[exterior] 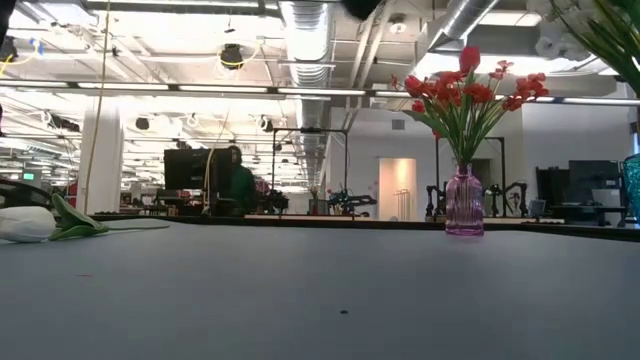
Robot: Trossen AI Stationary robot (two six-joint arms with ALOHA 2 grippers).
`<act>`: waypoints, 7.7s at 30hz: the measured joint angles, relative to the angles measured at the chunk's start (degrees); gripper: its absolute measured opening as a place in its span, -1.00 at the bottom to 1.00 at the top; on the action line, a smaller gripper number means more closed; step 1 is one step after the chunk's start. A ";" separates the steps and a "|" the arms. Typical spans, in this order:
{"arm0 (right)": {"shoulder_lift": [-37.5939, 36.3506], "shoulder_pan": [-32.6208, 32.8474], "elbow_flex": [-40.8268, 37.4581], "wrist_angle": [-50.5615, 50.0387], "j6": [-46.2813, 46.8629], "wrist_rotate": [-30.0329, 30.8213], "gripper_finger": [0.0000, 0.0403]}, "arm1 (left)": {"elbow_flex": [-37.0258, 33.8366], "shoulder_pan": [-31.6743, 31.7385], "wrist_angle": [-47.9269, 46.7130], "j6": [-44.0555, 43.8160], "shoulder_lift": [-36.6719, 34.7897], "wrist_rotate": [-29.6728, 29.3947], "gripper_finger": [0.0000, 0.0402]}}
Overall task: Sort flowers into vase by color
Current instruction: Put the white flowers into the blue vase
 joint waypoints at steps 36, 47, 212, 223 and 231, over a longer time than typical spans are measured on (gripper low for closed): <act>-0.53 -12.18 -17.64 70.69 -19.18 2.30 -0.84 | -26.02 -5.54 77.25 18.83 -1.42 -17.61 -0.37; -0.53 -11.77 -17.62 71.46 -21.92 5.94 -0.81 | -26.00 -5.48 70.35 14.63 -7.00 -18.65 -0.47; -28.71 29.48 -5.97 -81.63 86.79 -2.83 -0.07 | 11.38 -1.85 7.05 8.37 12.59 -26.27 -0.18; -28.37 29.30 -0.66 -68.14 87.47 -4.78 -0.16 | 11.38 -1.85 2.50 11.59 11.75 -25.85 -0.18; -20.13 25.48 -0.66 -54.85 80.37 0.06 -0.29 | 11.44 -1.90 -7.76 12.09 7.36 -25.01 -0.18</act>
